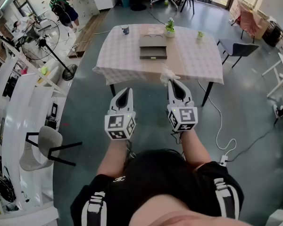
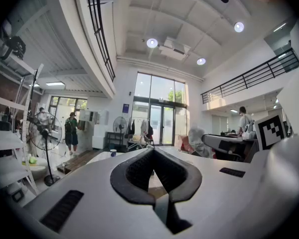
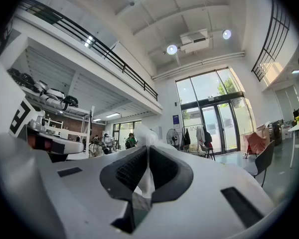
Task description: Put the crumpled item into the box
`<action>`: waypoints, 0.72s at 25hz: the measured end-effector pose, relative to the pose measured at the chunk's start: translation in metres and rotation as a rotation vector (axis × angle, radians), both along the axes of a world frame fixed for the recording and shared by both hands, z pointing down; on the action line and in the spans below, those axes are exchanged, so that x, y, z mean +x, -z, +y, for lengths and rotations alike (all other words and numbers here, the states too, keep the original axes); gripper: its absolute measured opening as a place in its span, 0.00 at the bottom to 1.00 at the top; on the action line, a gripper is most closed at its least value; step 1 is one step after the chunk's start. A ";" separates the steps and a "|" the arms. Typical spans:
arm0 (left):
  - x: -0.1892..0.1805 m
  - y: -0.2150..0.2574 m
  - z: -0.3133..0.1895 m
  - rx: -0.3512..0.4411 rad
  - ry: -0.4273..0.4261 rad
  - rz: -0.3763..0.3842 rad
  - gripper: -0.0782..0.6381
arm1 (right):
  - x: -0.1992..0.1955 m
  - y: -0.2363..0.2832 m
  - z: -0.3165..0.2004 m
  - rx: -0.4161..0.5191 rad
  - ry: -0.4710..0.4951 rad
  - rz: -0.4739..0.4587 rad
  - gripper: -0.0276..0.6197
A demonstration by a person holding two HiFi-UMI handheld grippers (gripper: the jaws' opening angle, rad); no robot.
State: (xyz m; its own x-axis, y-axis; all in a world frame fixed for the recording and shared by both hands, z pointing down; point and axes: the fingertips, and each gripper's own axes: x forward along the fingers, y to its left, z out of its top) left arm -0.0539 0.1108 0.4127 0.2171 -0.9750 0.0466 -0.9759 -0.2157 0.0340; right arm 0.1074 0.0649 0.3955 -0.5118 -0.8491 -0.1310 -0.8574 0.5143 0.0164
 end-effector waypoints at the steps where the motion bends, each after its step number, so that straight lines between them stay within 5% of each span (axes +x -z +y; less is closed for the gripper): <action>1: 0.001 0.001 0.001 0.002 -0.001 0.000 0.10 | 0.000 0.000 0.001 -0.001 0.002 0.001 0.07; 18: -0.020 0.005 0.005 0.020 -0.021 -0.002 0.10 | -0.025 0.002 0.009 0.008 0.000 -0.009 0.07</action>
State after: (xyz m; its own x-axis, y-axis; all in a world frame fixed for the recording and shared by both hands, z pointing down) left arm -0.0735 0.1161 0.4078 0.2376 -0.9710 0.0278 -0.9711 -0.2369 0.0278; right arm 0.0827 0.0734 0.3935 -0.5109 -0.8478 -0.1424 -0.8574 0.5146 0.0125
